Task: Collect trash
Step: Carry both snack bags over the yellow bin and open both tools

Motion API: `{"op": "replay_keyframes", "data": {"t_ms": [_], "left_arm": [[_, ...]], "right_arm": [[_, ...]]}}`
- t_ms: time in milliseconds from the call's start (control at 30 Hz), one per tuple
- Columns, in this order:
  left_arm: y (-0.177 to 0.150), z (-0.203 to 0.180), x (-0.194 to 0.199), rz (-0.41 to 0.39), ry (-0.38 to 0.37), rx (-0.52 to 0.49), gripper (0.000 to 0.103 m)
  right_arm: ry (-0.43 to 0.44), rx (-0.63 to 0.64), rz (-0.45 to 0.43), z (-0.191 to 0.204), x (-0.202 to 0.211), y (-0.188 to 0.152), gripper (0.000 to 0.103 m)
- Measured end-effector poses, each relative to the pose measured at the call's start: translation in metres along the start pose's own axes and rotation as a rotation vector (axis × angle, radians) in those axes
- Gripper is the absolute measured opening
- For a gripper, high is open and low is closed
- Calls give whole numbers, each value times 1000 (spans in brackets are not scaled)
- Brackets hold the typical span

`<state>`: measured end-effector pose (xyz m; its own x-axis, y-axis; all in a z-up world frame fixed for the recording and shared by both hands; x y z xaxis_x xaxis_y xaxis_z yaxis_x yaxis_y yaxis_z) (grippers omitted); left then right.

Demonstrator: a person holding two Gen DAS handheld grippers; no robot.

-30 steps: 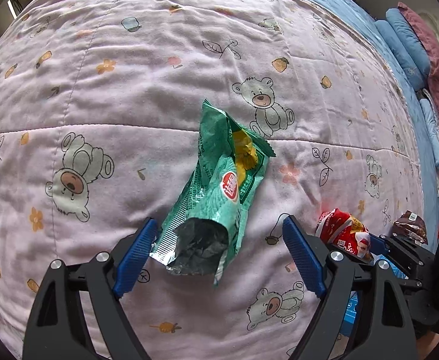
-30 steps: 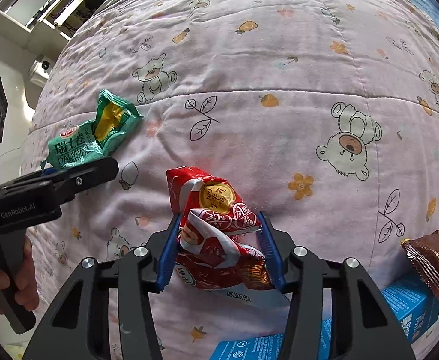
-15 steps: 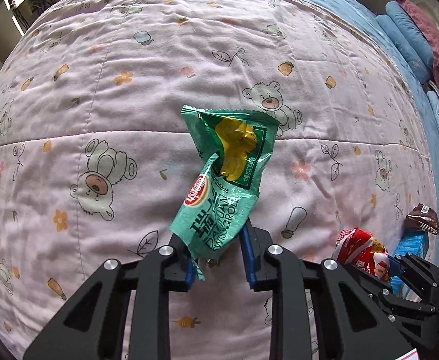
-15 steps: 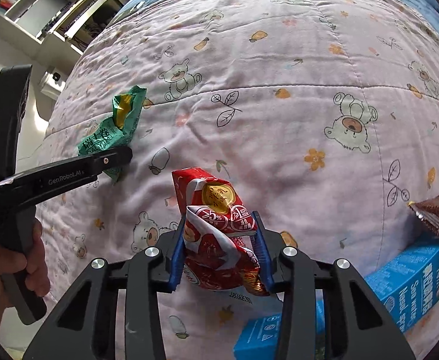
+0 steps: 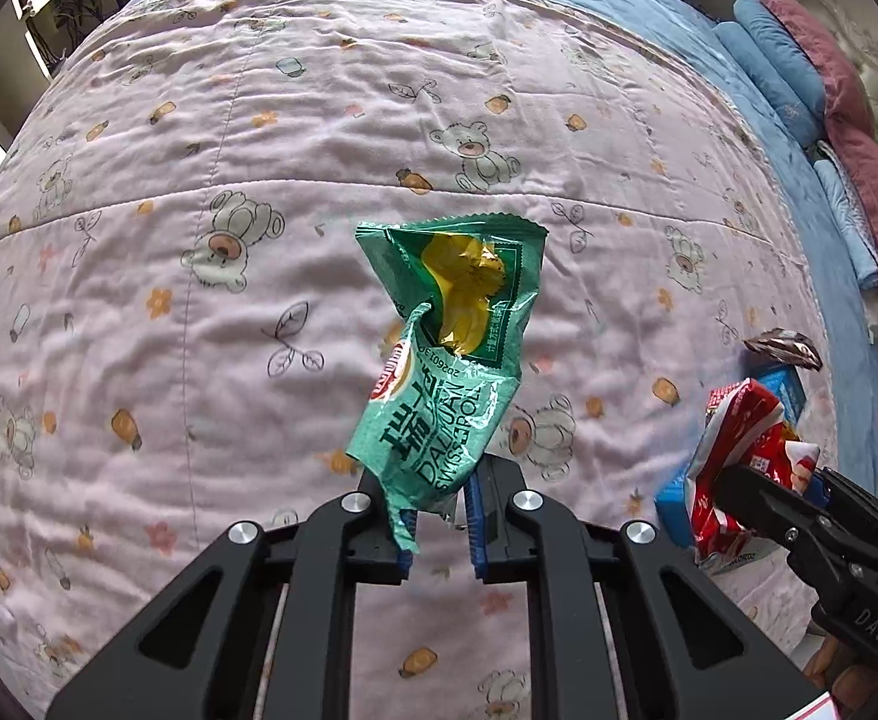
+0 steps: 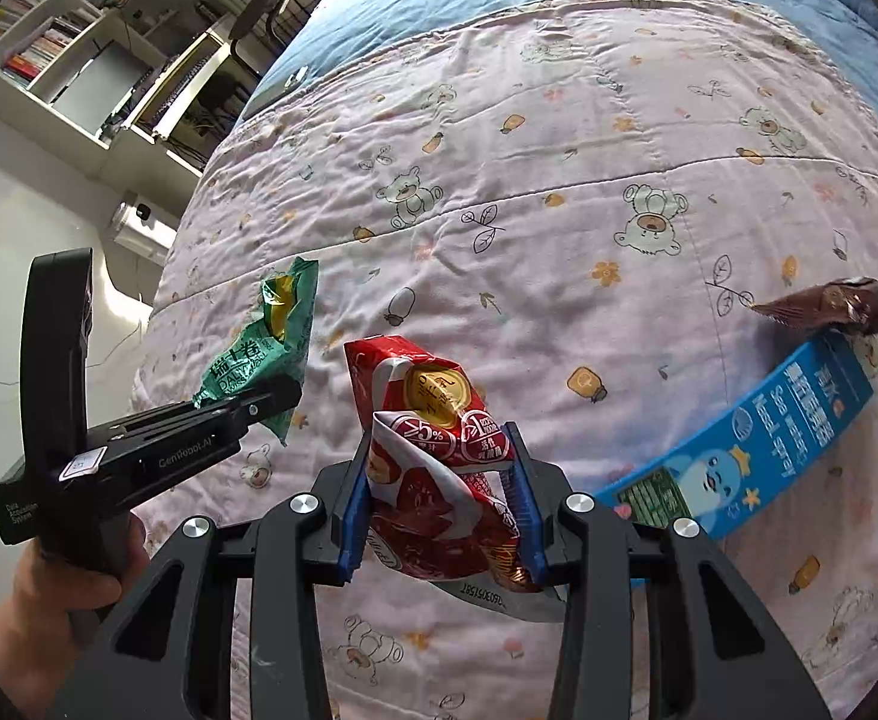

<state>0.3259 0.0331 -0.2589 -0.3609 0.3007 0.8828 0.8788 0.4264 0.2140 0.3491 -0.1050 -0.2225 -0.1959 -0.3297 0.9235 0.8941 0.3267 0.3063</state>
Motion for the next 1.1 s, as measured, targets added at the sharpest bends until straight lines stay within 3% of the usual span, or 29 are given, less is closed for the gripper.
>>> {"op": "replay_keyframes", "data": {"t_ms": [500,633,867,1100], "left_arm": [[-138,-57,81,56,-105,-89,14],[-171,-74,97,72,-117,-152,14],[-226,-102,104,134,-134,-233,14],[-280,-157,98,198,-170,-359,14]], "right_arm": [[-41,-98,2,-16,101,-136,39],[-61,-141,-25,-29,129,-174,39],[-84,-289,-47,-62,165,-243,39],[-111,-409,-56,-106,192,-307,39]]}}
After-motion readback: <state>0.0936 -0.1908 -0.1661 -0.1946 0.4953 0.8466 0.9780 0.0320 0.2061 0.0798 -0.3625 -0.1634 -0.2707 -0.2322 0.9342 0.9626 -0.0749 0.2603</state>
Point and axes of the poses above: each gripper's, at about its wrist camera, not at the fingertips, and x roughly against the way its jaws point, z to its left, y to its top, the point moved 9 cm from there along -x, roughly the way its jaws point, and after that the axes turned 12 degrees about -y, right-handed, at the moved point
